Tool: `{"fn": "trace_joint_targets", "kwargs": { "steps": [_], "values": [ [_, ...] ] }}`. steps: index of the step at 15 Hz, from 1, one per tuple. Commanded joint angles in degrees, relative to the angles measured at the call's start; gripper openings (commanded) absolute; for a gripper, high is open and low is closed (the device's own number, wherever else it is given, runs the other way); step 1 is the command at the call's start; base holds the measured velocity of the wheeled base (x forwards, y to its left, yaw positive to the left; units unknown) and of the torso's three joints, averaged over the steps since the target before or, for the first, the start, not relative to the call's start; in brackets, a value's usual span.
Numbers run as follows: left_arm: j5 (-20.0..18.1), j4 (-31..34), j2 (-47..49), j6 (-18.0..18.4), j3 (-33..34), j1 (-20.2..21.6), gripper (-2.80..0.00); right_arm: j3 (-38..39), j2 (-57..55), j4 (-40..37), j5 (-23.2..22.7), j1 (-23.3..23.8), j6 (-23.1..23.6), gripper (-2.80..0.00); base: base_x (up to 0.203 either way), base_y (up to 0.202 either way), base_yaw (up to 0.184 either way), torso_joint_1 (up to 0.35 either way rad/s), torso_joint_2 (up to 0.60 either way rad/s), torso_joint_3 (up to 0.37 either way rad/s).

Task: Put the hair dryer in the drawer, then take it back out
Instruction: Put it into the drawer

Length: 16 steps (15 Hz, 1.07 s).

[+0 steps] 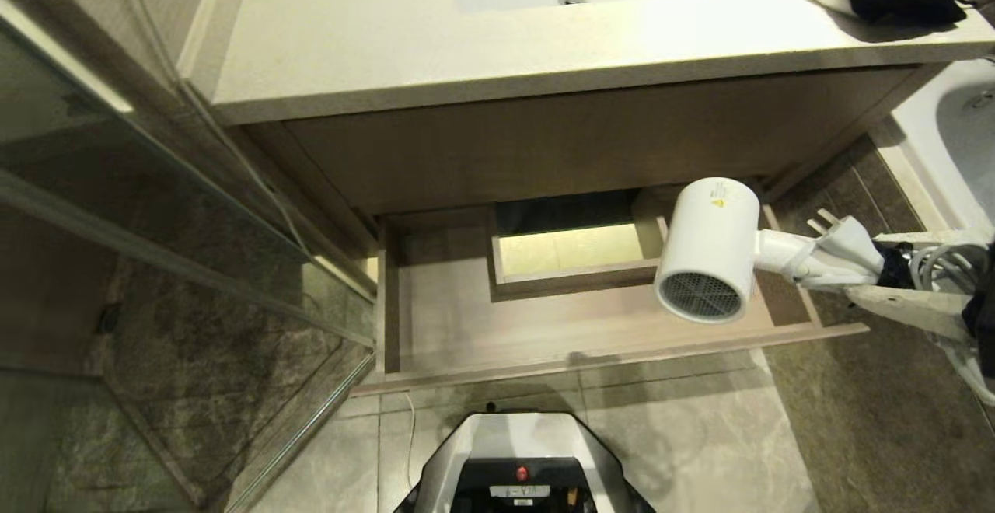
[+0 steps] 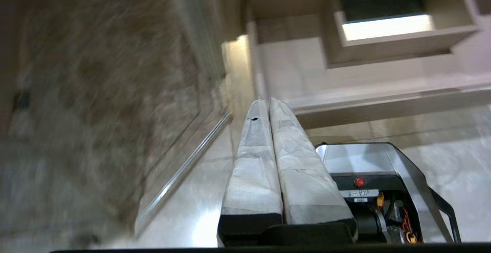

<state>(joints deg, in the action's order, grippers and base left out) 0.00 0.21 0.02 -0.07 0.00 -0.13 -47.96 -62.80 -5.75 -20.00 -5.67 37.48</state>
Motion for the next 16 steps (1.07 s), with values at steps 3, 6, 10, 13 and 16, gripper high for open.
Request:
{"fn": "trace_joint_targets", "kwargs": {
  "steps": [3, 6, 10, 13, 16],
  "values": [
    [0.0, 0.0, 0.0, 0.0, 0.1, 0.0, -2.80, 0.1, 0.6, 0.1, -0.1, 0.3, 0.3, -2.80, 0.001, -0.009, 0.173, -0.124, 0.23, 0.101],
    [0.0, 0.0, 0.0, 0.0, 0.1, 0.0, -2.80, 0.0, 0.5, 0.0, -0.1, 0.4, 0.2, -2.80, 0.001, -0.002, 0.110, -0.008, 0.02, 0.009],
    [0.0, 0.0, 0.0, 0.0, 0.1, 0.0, -2.80, 0.2, 0.8, 0.0, 0.0, 0.5, 0.3, -2.80, 0.000, 0.000, 0.000, 0.000, 0.00, 0.000],
    [0.0, 0.0, 0.0, 0.0, 0.1, 0.0, -2.80, 0.3, 0.9, -0.1, 0.0, 0.5, 0.3, -2.80, 0.000, 0.000, 0.000, 0.000, 0.00, 0.000],
    [0.0, 0.0, 0.0, 0.0, 0.1, 0.0, -2.80, 1.1, 1.4, -0.2, 0.1, 0.6, 0.3, -2.80, 0.000, 0.000, 0.000, 0.000, 0.00, 0.000]
  ]
}}
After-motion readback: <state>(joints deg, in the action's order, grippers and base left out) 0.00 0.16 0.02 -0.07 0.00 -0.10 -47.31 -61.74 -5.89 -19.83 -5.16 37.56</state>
